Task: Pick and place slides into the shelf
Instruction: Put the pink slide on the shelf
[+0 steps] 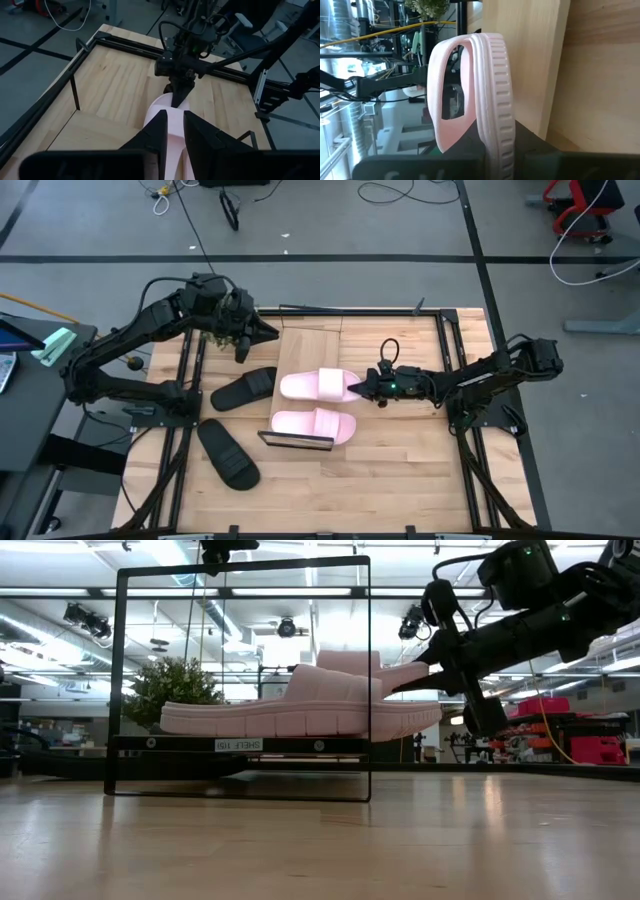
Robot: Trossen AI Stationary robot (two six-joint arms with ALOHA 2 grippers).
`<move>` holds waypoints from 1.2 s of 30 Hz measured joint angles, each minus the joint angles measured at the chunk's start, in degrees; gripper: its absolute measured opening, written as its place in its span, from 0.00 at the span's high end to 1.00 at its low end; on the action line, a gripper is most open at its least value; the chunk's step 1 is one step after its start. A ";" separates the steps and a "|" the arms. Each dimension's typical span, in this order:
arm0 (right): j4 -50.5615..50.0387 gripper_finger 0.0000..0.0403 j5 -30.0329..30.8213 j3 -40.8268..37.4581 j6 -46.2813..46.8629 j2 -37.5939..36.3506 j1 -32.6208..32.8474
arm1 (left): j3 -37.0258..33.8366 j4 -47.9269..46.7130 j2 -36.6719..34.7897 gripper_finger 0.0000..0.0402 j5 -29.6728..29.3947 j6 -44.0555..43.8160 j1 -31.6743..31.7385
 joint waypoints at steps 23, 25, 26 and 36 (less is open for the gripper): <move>12.67 0.91 0.33 -0.11 -4.13 8.45 1.09 | 0.04 1.04 0.00 0.85 0.02 0.57 0.00; 12.90 0.91 0.39 -0.11 -3.75 9.36 1.25 | 0.04 1.04 0.00 0.85 0.00 0.55 0.00; 12.89 0.91 0.49 -0.11 -3.70 9.64 1.55 | 0.04 1.02 0.00 0.86 0.01 0.47 0.00; 13.84 0.91 1.73 -0.11 -1.27 12.34 3.95 | 0.04 1.06 0.00 0.85 0.02 0.36 0.00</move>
